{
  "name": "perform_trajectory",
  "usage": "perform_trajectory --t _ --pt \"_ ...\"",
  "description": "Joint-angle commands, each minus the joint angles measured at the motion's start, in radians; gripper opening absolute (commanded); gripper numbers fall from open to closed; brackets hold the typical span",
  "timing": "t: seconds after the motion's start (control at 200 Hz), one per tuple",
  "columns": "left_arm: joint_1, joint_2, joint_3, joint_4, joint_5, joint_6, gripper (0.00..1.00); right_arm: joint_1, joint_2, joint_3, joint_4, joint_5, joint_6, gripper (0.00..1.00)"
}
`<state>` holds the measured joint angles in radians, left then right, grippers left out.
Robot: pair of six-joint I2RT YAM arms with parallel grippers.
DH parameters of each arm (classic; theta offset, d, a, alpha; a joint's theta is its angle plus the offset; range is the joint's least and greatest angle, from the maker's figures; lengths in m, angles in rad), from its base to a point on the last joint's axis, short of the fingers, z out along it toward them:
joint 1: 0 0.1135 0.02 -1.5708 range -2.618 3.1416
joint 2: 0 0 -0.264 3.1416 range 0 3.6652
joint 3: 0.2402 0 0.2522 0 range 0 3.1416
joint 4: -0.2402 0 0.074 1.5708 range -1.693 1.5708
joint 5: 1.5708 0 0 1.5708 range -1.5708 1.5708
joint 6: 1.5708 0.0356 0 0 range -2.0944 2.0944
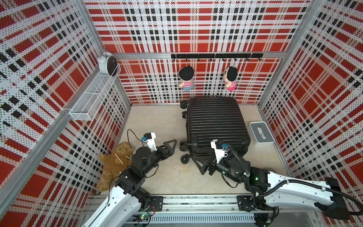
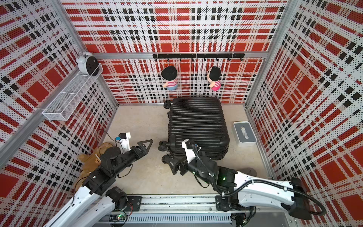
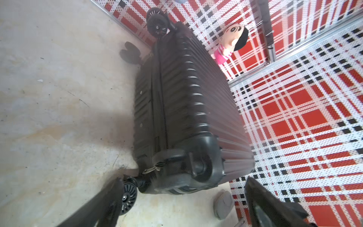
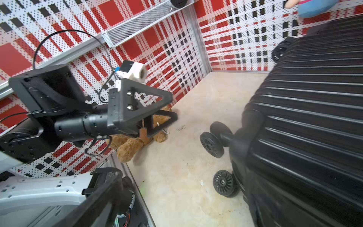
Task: Open the suitcase zippers
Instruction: Unzip the zipper on the suitcase, then open the suitcase at the center of the board.
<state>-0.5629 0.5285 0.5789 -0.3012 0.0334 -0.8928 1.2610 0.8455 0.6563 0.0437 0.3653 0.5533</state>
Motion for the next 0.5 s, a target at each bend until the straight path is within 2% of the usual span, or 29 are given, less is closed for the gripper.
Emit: perform_trajectory --t 0.0,0.185,0.331,0.436,0.491 --pt "-0.058 -0.045 0.046 -0.126 -0.097 -0.023 0.98 -0.002 -0.076 0.007 -0.288 0.155 0.121 1.00" --pt "-0.149 -0.080 0.065 -0.143 -0.174 -0.061 0.98 -0.003 -0.217 0.024 -0.469 0.318 0.242 1.00" --pt "-0.169 0.009 0.091 -0.081 -0.185 -0.025 0.98 -0.027 -0.268 0.078 -0.518 0.362 0.232 1.00" --pt "-0.170 0.117 0.138 -0.011 -0.176 0.020 0.98 -0.111 -0.245 0.142 -0.558 0.361 0.183 1.00" --pt "-0.169 0.179 0.166 0.028 -0.170 0.047 0.98 -0.198 -0.233 0.161 -0.558 0.361 0.183 1.00"
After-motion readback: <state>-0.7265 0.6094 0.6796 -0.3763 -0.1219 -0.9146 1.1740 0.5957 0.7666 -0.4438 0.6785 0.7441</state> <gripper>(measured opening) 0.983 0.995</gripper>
